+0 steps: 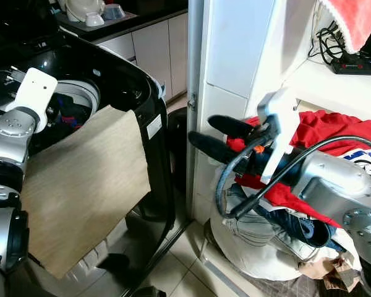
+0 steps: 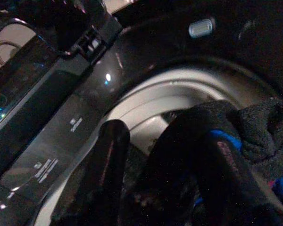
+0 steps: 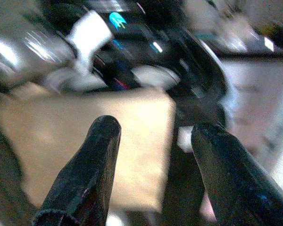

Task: Clothes washing

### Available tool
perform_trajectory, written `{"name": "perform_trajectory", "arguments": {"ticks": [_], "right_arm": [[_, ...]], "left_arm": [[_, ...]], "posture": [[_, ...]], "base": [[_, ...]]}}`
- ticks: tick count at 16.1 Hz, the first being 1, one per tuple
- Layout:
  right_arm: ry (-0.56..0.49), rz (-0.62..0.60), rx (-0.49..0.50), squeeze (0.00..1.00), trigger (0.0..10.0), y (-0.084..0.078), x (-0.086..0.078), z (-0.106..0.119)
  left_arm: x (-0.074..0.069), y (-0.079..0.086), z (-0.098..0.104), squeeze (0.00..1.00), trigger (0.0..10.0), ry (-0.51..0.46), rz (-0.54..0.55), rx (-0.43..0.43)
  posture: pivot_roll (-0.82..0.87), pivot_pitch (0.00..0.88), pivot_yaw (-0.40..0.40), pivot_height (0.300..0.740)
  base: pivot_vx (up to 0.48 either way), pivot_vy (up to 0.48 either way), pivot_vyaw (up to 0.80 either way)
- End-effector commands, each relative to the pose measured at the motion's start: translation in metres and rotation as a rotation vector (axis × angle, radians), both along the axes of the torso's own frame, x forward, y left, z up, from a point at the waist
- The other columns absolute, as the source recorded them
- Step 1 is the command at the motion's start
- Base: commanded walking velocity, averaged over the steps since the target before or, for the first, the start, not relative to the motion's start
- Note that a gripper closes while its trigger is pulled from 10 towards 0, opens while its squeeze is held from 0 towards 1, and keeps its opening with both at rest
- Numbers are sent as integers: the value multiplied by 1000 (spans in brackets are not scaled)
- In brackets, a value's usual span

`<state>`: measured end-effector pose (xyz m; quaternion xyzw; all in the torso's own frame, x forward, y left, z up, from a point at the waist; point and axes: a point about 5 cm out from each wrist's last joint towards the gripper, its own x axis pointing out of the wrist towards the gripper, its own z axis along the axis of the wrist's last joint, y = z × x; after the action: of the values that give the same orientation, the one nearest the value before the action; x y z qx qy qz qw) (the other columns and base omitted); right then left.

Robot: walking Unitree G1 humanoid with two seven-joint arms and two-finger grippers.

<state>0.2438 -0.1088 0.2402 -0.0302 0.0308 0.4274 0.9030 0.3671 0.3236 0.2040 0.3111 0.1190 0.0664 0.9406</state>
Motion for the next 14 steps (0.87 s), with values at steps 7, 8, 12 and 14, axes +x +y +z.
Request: {"name": "perform_trajectory", "arguments": {"ticks": [7,8,12,14], "right_arm": [[-2,-258,-50,0,10000,-20,23,-5],[-2,-266,-52,0,10000,-20,24,-5],[-18,-358,-76,0,10000,-29,30,-6],[-16,-414,-61,0,10000,-34,32,-6]], "left_arm": [[-9,21,8,0,10000,178,40,-285],[-8,20,12,0,10000,180,17,-293],[1,14,44,0,10000,-45,18,-315],[6,4,54,0,10000,-130,-31,-330]], "posture": [[-156,0,67,740],[-156,0,67,740],[-156,0,71,740],[-156,0,71,740]], "base": [[0,0,0],[0,0,0],[0,0,0],[0,0,0]]}}
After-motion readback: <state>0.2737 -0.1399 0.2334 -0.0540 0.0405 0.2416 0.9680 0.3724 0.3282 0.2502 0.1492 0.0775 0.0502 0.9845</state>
